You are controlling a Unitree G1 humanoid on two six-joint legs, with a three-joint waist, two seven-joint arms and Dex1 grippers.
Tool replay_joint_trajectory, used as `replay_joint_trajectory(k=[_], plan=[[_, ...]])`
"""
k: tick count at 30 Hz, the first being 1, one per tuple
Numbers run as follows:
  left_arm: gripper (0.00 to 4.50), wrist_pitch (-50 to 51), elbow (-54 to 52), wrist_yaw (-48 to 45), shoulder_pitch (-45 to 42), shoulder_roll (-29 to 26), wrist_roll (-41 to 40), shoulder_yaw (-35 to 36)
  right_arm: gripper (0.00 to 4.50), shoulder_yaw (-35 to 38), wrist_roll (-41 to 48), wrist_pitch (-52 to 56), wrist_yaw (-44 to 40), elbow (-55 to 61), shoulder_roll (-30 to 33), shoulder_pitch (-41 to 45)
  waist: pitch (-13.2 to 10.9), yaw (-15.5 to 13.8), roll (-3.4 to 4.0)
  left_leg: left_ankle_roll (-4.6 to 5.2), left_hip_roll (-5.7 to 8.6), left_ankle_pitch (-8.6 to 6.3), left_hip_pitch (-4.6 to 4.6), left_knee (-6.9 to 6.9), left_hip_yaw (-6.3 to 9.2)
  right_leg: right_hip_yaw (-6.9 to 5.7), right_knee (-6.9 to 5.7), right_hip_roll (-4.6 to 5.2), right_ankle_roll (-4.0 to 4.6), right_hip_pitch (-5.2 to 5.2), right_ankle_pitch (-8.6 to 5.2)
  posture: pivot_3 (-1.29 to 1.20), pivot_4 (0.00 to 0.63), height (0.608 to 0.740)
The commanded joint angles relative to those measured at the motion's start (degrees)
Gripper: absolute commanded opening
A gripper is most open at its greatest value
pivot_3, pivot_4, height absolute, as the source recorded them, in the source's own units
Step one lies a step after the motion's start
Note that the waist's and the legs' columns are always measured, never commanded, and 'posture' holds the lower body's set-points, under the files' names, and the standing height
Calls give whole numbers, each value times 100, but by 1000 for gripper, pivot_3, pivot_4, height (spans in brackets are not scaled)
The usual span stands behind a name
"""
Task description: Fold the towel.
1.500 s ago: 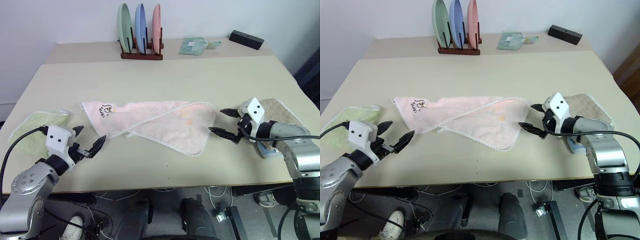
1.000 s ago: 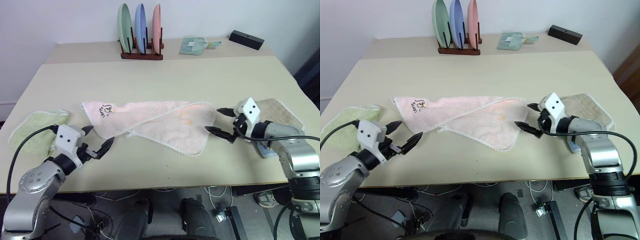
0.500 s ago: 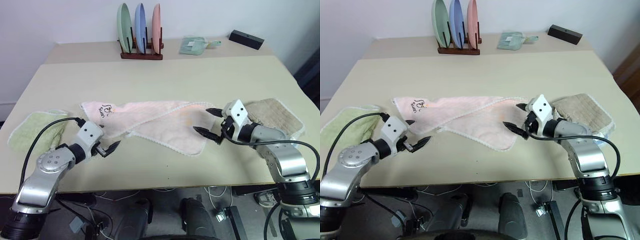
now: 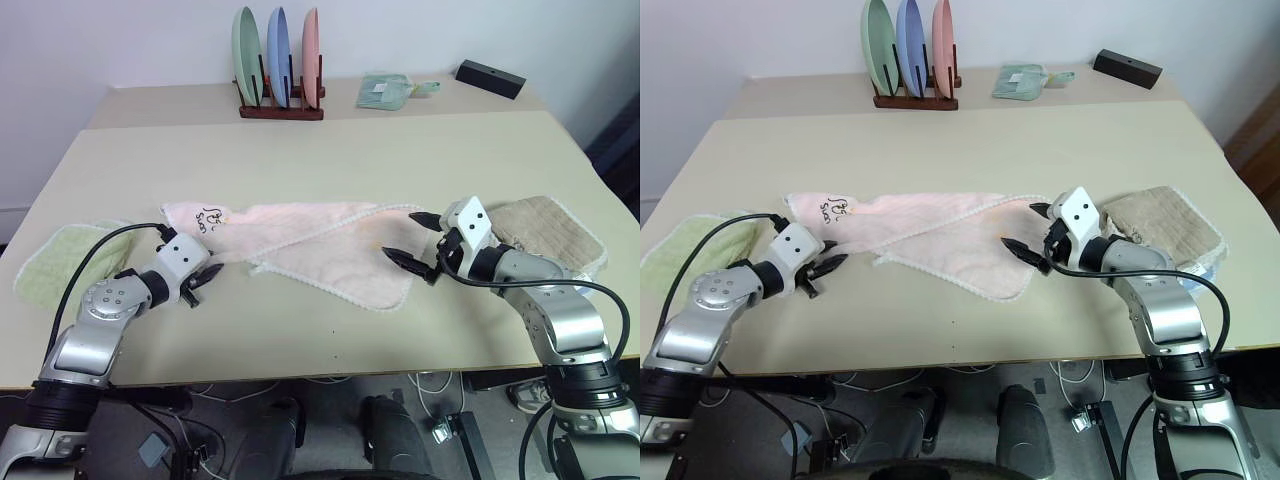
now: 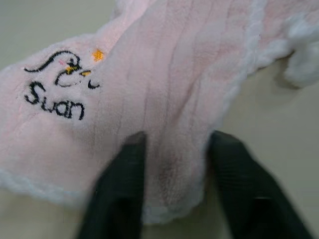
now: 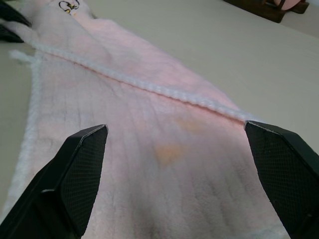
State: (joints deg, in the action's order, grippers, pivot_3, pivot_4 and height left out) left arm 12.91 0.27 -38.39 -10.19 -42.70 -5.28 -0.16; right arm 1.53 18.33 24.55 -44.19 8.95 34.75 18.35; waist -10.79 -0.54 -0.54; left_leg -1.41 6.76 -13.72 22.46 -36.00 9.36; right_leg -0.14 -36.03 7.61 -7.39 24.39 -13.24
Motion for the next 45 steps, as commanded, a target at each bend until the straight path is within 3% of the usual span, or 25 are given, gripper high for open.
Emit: replay_joint_trajectory(k=[1,6,12,20,24,29,33,37,42,45], plan=[[25,-116,84,14,12,-45,147,83,4500,16,-59,-116,18,136,29,150,0,-1,0,0,0,0,0,0,0,0,0,0,0,0,0,0,150,735],[25,-23,-189,114,158,-27,-7,423,4500,-219,-563,-284,159,-310,104,536,0,28,0,0,0,0,0,-1,0,0,-1,0,0,1,0,0,150,735],[25,109,-682,53,579,-78,-208,811,4500,-735,-1596,-1206,200,-1958,241,1444,-1,60,0,-1,1,0,1,0,-2,0,-1,1,0,3,0,0,150,735],[25,158,-840,110,748,-41,-174,900,4500,-1129,-2248,-2358,184,-4099,23,2544,-1,134,0,-2,2,1,1,1,-2,0,-2,0,1,3,1,0,150,735],[0,196,-912,154,797,-8,-178,933,2688,-1136,-2326,-2698,99,-4554,-46,2822,-1,147,0,-3,2,2,1,4,-1,0,-3,0,2,5,2,0,150,735],[0,232,-925,185,824,18,-180,964,31,-1147,-2333,-2914,-103,-4650,-45,2857,-2,146,0,-3,3,2,1,4,0,0,-4,0,2,5,2,0,150,735],[0,215,-894,193,814,-12,-140,977,31,-1068,-2399,-3010,19,-4675,-37,2886,-2,145,0,-3,3,2,1,3,0,0,-4,0,2,5,2,0,150,735],[0,190,-674,318,186,97,-225,1016,31,-940,-2520,-3160,388,-4757,74,3224,-2,133,1,-6,4,4,1,1,2,0,-7,0,5,6,4,0,150,735],[0,-273,1151,1497,-2835,393,-32,1239,31,-771,-2785,-3671,1279,-5549,290,4671,-31,105,-19,-41,14,30,28,-15,17,-11,-11,-9,8,19,31,0,150,735],[0,-691,2037,1729,-4031,339,-122,1422,31,-695,-2792,-3901,1437,-5737,363,5274,-28,159,-24,-72,7,47,48,-12,19,-10,2,-12,6,36,48,0,150,735]])
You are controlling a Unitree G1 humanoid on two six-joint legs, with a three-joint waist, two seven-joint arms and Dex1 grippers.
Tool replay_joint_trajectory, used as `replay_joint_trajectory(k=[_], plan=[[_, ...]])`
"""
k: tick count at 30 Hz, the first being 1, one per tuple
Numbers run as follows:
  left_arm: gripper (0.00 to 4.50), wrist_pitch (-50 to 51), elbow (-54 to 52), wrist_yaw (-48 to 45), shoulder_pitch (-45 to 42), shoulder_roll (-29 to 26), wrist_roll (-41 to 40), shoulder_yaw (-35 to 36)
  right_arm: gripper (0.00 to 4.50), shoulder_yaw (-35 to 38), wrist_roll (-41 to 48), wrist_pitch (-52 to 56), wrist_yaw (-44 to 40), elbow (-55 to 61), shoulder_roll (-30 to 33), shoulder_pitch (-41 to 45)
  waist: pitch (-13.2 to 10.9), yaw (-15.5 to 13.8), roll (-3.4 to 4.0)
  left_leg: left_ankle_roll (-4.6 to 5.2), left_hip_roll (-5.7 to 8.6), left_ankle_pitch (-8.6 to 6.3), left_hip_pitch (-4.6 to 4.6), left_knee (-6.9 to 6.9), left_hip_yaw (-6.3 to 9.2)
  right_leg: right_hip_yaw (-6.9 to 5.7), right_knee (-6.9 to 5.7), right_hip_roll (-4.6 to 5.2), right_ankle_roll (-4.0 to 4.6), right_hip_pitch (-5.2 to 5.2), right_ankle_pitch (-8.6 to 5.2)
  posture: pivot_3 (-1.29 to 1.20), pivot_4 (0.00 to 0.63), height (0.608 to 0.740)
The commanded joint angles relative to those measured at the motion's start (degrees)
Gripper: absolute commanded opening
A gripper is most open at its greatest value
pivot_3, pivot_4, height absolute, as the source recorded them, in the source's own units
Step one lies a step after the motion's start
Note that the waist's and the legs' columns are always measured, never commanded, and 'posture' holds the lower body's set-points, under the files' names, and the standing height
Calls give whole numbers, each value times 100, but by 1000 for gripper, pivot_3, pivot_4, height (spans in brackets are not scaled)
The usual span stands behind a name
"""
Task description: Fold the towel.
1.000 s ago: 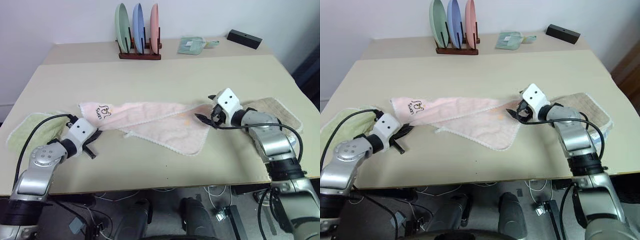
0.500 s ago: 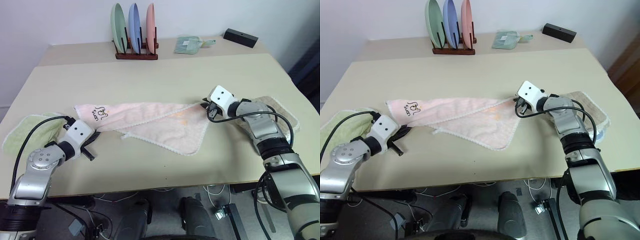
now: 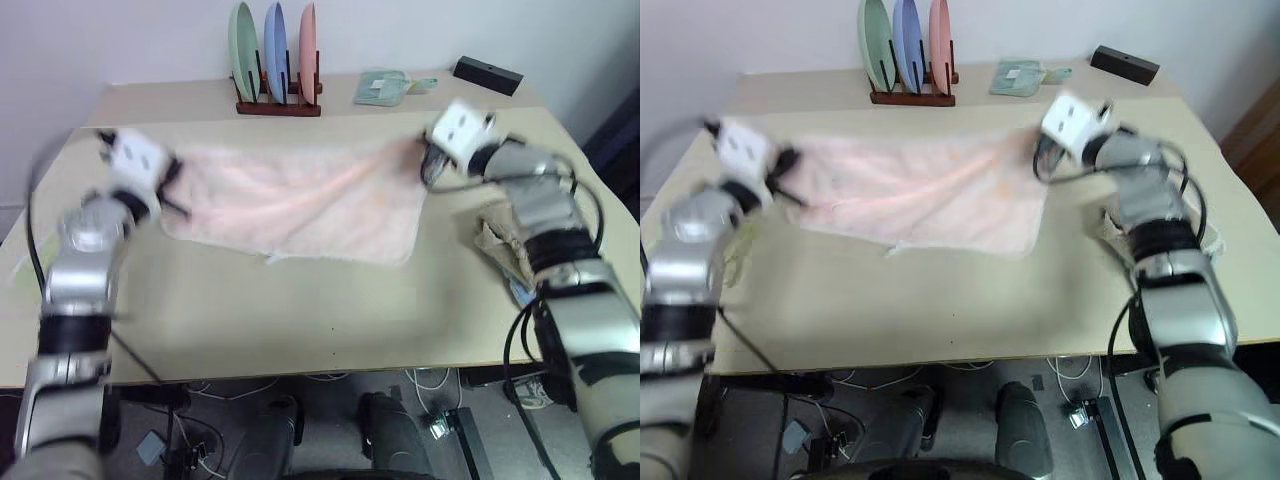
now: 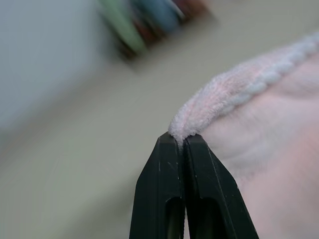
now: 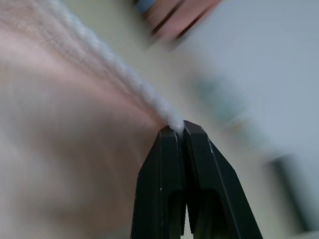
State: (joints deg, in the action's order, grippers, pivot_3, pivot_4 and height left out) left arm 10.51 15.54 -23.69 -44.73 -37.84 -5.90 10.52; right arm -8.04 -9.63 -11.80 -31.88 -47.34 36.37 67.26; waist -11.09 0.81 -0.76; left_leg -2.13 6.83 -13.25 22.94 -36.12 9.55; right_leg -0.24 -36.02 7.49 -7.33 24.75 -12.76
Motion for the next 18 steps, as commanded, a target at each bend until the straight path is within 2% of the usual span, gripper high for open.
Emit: replay_joint_trajectory(k=[1,3,8,13,18], plan=[[0,-576,707,252,-787,-186,-49,368,31,278,9,-326,207,-134,212,493,7,57,-1,5,-1,-3,-1,2,-5,1,4,1,-2,1,-2,0,150,735],[0,-715,885,28,-992,-366,-48,358,31,378,182,-362,-70,89,261,562,9,148,0,20,-3,-13,-6,19,-20,1,3,8,-5,4,-3,0,150,735],[0,-410,211,-812,-109,-759,-430,472,31,528,959,179,-1346,1530,376,-278,6,299,3,41,0,-26,4,14,-40,3,7,18,-10,18,-5,0,150,735],[0,460,-1504,-1636,2271,-1191,-914,879,31,440,1559,1342,-2487,3397,751,-2048,6,311,5,40,-6,-25,25,-1,-47,14,-9,14,-10,52,-5,0,150,735],[0,1434,-3210,-2439,4700,-1395,-1551,1777,31,697,2299,2580,-3446,4802,1502,-3516,2,213,9,71,-8,-43,37,-10,-49,19,-13,14,-8,64,-4,0,150,735]])
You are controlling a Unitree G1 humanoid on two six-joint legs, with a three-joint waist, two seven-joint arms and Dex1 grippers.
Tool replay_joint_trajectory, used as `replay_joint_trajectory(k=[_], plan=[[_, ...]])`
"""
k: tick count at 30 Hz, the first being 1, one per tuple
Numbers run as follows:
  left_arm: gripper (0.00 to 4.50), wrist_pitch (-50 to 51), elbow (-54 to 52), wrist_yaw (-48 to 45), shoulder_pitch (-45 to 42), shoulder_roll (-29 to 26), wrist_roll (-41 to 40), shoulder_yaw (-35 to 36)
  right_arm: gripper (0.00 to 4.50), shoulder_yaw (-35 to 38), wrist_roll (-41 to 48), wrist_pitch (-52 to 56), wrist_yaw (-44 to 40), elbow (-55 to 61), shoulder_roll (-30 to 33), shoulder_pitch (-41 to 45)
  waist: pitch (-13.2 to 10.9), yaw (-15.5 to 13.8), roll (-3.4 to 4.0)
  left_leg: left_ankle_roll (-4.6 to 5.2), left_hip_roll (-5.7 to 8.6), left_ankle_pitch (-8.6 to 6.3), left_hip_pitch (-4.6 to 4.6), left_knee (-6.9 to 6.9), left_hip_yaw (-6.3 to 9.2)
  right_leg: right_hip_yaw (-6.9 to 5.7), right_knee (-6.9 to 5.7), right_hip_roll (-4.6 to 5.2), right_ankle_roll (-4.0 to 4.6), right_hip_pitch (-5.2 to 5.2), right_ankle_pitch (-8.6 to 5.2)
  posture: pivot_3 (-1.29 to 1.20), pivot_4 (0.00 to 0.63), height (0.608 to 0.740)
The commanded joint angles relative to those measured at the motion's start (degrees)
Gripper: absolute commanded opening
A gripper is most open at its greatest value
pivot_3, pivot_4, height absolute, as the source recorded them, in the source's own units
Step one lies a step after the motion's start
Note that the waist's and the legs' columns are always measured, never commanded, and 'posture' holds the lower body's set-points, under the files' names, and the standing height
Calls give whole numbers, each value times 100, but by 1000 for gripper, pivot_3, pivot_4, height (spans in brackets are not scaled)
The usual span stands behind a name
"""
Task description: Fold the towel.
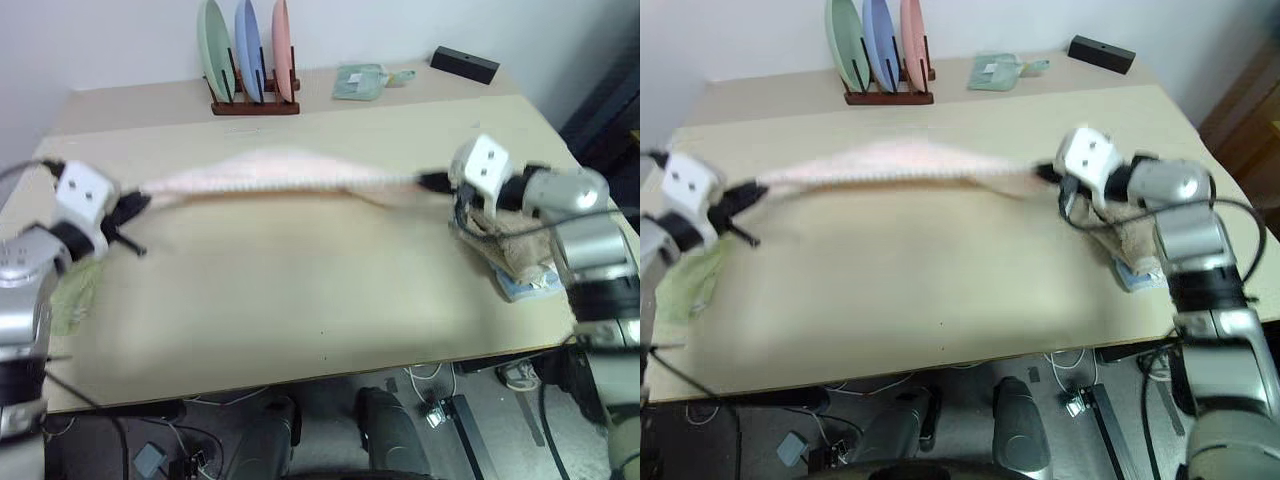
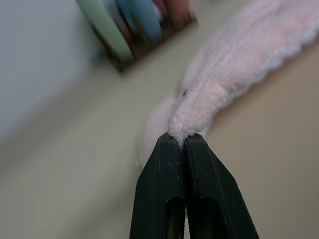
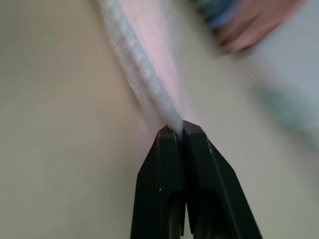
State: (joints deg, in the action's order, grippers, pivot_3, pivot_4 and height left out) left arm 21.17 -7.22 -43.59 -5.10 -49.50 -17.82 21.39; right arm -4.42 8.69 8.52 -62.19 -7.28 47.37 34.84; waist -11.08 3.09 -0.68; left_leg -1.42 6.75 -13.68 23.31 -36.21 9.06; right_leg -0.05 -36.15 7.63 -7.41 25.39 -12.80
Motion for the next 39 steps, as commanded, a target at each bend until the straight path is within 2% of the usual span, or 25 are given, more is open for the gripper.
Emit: replay_joint_trajectory(k=[1,5,8,11,14,18,23,31,37,38,39], plan=[[0,464,-1199,-621,1179,-251,-428,857,31,380,600,729,-583,1002,560,-521,0,-49,1,3,-4,-2,1,4,-4,1,5,-1,2,2,2,0,150,735],[0,915,-1819,-1030,2326,-300,-655,1308,31,497,979,1107,-1051,1496,992,-1208,2,-197,-2,5,-22,-5,-13,0,-21,0,9,-8,8,-15,0,0,150,735],[0,1057,-1861,-1019,2447,-277,-745,1317,31,440,887,1082,-864,1349,863,-1088,2,-254,-2,5,-49,-6,-42,-4,-77,1,13,-5,27,-48,-9,0,150,735],[0,846,-1512,-798,2071,-203,-548,1015,31,273,592,842,-610,971,632,-733,2,-270,-3,5,-75,-5,-70,-5,-118,-5,19,1,29,-88,-11,0,150,735],[0,778,-761,-355,1193,29,-441,651,31,3,153,407,-325,292,273,-184,3,-265,-2,7,-74,-6,-85,0,-123,-5,23,2,25,-98,-9,0,150,735],[0,203,354,-73,-53,39,235,-219,31,-358,-465,-252,66,-1023,-284,689,3,-235,-8,5,-74,-5,-86,4,-123,-7,18,-3,7,-92,4,0,150,735],[0,-165,1413,-22,-1064,236,504,-794,31,-584,-977,-1023,525,-2548,-827,1456,3,-212,-8,-7,-71,2,-83,8,-122,-6,12,-2,8,-82,6,0,150,735],[0,-476,2306,103,-1564,419,777,-1141,31,-652,-1417,-1893,1035,-4374,-1414,2185,3,-174,-8,-19,-71,9,-83,10,-124,-2,9,-5,8,-78,6,0,150,735],[0,-485,2438,277,-1512,504,799,-1050,31,-581,-1523,-2153,1243,-4888,-1569,2349,3,-173,-8,-19,-70,9,-83,9,-123,-2,7,-5,8,-78,6,0,150,735],[285,-460,2431,310,-1499,543,741,-987,5,-566,-1513,-2158,1235,-4917,-1576,2355,3,-172,-8,-19,-70,9,-83,9,-123,-2,7,-5,8,-78,6,0,150,735],[605,-399,2409,338,-1486,580,663,-916,277,-543,-1491,-2144,1222,-4938,-1582,2358,3,-173,-8,-19,-71,9,-83,9,-123,-2,7,-5,7,-78,6,0,150,735]])
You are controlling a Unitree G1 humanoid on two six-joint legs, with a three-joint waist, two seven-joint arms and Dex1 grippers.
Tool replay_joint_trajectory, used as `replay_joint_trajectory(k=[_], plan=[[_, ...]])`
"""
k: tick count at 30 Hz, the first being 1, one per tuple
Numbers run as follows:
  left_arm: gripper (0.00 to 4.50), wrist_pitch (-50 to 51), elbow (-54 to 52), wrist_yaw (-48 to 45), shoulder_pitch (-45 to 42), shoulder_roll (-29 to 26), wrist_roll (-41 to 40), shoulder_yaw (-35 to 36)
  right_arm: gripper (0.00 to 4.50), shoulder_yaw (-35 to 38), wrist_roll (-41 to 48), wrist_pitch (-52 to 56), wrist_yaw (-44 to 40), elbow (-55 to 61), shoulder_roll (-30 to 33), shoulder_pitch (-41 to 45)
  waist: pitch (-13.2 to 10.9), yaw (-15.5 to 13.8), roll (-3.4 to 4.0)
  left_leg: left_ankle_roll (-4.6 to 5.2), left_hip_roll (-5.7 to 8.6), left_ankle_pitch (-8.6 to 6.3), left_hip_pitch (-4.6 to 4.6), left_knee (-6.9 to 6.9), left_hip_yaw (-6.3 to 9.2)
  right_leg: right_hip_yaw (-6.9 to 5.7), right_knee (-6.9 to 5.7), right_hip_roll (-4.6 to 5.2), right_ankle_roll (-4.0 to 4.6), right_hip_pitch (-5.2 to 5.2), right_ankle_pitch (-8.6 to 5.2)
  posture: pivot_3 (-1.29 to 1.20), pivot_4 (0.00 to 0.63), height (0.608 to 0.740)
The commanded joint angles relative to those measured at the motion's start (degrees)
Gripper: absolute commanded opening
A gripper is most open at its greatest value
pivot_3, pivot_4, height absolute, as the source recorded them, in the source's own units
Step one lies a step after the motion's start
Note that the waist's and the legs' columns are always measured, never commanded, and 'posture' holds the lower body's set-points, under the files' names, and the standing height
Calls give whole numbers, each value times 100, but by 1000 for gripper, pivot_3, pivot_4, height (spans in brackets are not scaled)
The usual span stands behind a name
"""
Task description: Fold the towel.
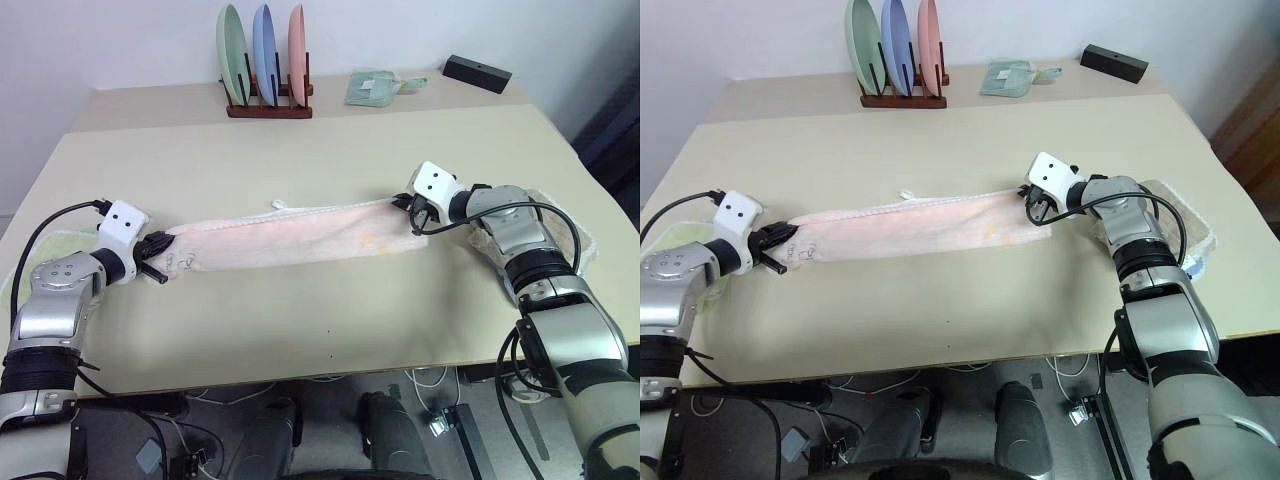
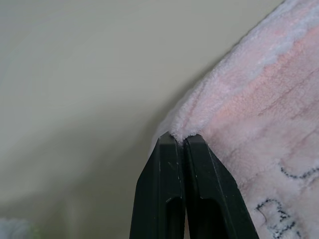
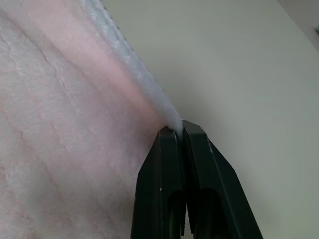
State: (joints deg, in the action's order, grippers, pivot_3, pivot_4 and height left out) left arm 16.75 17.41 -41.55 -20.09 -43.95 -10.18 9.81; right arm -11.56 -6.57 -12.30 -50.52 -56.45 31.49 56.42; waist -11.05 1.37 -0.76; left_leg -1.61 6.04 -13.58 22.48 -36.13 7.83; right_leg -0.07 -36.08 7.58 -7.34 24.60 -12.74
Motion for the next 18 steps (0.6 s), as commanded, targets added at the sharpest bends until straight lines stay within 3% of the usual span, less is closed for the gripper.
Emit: replay_joint_trajectory(k=[1,2,7,9,13,18], plan=[[951,62,-76,152,24,51,-157,293,610,185,45,-60,65,-31,3,204,0,0,0,0,0,0,0,0,0,0,-1,0,0,0,0,0,150,735],[1315,77,-111,165,45,67,-195,326,849,196,52,-62,73,-27,7,199,0,0,0,0,0,0,0,0,1,0,-1,0,0,0,0,0,150,735],[3844,-16,-328,617,168,126,-146,579,3330,239,-37,-163,384,264,189,116,0,23,1,0,0,0,0,1,1,1,-2,0,0,2,0,0,150,735],[3906,15,-533,793,237,194,-294,814,4255,334,25,-98,436,580,354,-9,-1,31,1,0,0,0,0,1,2,1,-3,0,0,3,0,0,150,735],[3906,124,-1477,959,609,340,-671,1309,4255,911,639,769,262,2084,701,-719,0,-13,0,5,1,-3,4,0,4,1,1,2,0,2,0,0,150,735],[3906,442,-2763,1089,1008,558,-1014,1388,4389,1701,2339,3830,-122,5444,966,-2435,1,-71,0,23,-1,-14,3,-2,6,2,-1,1,0,-1,0,0,150,735]])
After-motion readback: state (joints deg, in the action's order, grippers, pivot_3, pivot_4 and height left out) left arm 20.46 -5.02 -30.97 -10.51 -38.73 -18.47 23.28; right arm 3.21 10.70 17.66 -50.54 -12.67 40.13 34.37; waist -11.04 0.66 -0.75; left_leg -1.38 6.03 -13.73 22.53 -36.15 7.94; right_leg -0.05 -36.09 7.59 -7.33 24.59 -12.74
